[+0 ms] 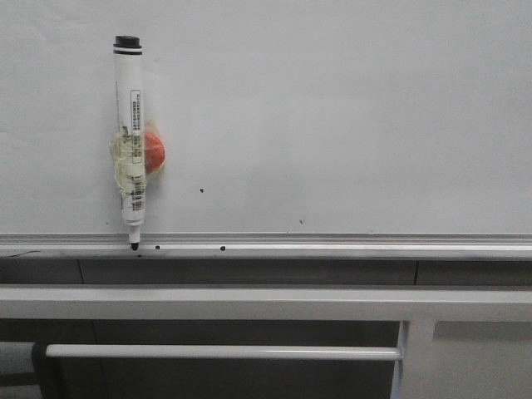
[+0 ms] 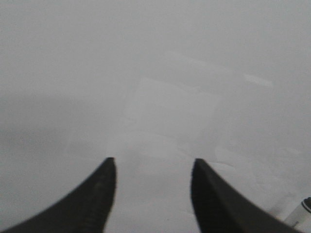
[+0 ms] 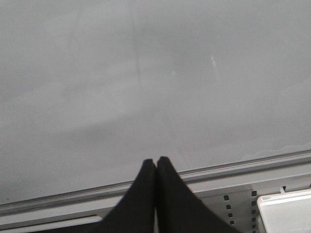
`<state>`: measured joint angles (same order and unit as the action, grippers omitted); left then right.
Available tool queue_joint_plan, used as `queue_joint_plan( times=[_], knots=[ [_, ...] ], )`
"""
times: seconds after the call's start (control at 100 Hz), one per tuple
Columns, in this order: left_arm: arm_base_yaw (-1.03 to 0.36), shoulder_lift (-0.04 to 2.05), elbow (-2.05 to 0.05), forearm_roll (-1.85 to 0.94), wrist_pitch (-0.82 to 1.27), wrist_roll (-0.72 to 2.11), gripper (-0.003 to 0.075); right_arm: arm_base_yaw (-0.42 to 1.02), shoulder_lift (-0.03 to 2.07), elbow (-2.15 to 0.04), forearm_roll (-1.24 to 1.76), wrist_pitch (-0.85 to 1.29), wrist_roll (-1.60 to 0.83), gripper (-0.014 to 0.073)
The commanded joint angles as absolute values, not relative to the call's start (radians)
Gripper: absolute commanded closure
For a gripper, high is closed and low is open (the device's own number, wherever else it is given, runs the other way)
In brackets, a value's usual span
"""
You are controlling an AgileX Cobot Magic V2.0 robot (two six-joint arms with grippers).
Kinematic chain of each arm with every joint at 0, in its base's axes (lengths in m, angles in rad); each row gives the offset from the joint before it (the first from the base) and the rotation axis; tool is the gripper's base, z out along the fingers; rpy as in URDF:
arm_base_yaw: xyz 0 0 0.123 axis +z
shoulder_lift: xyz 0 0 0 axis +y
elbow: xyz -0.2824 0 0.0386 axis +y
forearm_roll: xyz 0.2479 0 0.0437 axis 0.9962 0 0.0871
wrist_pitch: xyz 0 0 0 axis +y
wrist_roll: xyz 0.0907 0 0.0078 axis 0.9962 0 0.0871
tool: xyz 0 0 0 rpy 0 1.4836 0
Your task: Write number 1 on whiteboard
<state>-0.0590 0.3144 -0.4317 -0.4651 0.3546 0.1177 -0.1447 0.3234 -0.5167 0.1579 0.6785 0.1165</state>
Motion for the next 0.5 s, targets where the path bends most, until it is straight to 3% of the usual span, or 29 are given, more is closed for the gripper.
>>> queue_joint_plan(
  times=[0.0, 0.06, 0.2, 0.49],
  knots=[
    [-0.068, 0.331, -0.448, -0.566, 0.262, 0.140, 0.0150, -0.146, 0.343, -0.552, 0.185, 0.587, 0.104, 0.0646],
    [-0.068, 0.333, -0.430, -0.563, 0.242, 0.140, 0.0099, -0.144, 0.343, -0.552, 0.199, 0.563, 0.104, 0.0646],
    [-0.069, 0.346, -0.390, -0.621, 0.219, 0.140, 0.0102, -0.144, 0.343, -0.552, 0.199, 0.536, 0.104, 0.0646],
    [-0.143, 0.346, -0.390, -0.746, 0.244, 0.517, 0.0176, -0.144, 0.343, -0.552, 0.201, 0.604, 0.104, 0.0646]
  ],
)
